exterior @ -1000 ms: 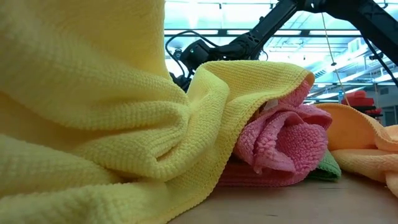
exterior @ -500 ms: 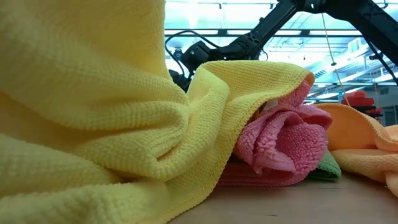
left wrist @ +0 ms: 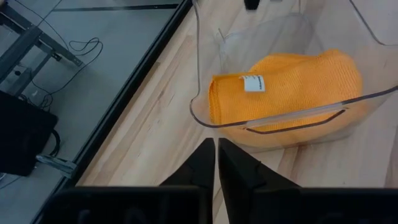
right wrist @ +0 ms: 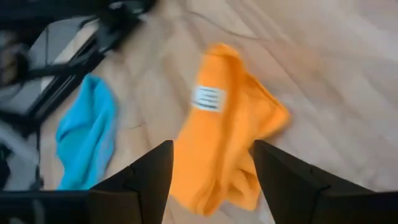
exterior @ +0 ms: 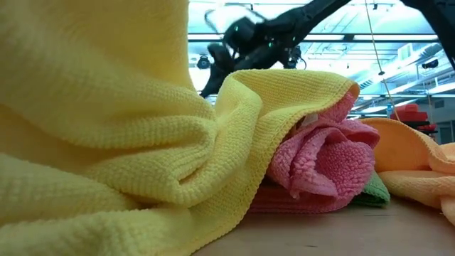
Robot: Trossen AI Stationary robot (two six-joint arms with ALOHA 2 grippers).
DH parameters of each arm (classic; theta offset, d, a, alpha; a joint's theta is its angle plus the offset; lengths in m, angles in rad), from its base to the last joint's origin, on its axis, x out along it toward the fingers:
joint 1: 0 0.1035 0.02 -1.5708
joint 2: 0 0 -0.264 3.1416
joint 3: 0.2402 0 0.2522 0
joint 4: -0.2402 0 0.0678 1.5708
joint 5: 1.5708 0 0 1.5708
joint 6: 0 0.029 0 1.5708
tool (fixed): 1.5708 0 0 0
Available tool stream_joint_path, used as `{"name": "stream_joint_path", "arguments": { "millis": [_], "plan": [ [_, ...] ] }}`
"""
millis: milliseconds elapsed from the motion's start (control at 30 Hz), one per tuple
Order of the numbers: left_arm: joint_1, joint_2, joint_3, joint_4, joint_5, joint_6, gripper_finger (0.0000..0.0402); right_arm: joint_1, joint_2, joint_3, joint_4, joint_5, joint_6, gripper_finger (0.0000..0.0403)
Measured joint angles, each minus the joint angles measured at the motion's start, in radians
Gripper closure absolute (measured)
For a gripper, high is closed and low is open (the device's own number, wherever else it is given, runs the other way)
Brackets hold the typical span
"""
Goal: Fold microfiber towels
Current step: Put the folded orange microfiber towel into the transparent bin
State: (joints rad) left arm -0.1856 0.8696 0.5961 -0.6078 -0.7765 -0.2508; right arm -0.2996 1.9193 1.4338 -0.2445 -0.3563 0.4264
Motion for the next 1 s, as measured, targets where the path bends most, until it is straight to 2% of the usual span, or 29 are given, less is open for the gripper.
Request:
{"name": "stream_joint_path", "arguments": {
  "millis": [167, 333, 433, 533, 600, 867, 1000],
  "plan": [
    [0.0, 0.0, 0.0, 0.006, 0.0, 0.0, 0.0367, 0.06, -0.004, 0.0, 0.049, 0.012, -0.181, 0.019],
    [0.0, 0.0, 0.0, 0.011, 0.001, 0.001, 0.0374, 0.073, 0.04, 0.0, 0.139, 0.06, -0.47, 0.0218],
    [0.0, 0.0, 0.0, 0.011, 0.001, 0.001, 0.0378, 0.066, 0.082, 0.0, 0.242, 0.023, -0.575, 0.024],
    [0.0, 0.0, 0.0, 0.008, 0.001, 0.0, 0.0376, 0.04, 0.142, 0.001, 0.382, -0.051, -0.557, 0.0264],
    [0.0, 0.0, 0.0, 0.005, 0.001, 0.001, 0.0373, 0.023, 0.174, 0.001, 0.403, -0.054, -0.53, 0.028],
    [0.0, 0.0, 0.0, 0.004, 0.001, 0.003, 0.0367, 0.017, 0.225, 0.001, 0.299, 0.008, -0.474, 0.0327],
    [0.0, 0.0, 0.0, 0.006, 0.001, 0.001, 0.0374, 0.04, 0.233, 0.002, 0.265, 0.096, -0.472, 0.0345]
  ]
}}
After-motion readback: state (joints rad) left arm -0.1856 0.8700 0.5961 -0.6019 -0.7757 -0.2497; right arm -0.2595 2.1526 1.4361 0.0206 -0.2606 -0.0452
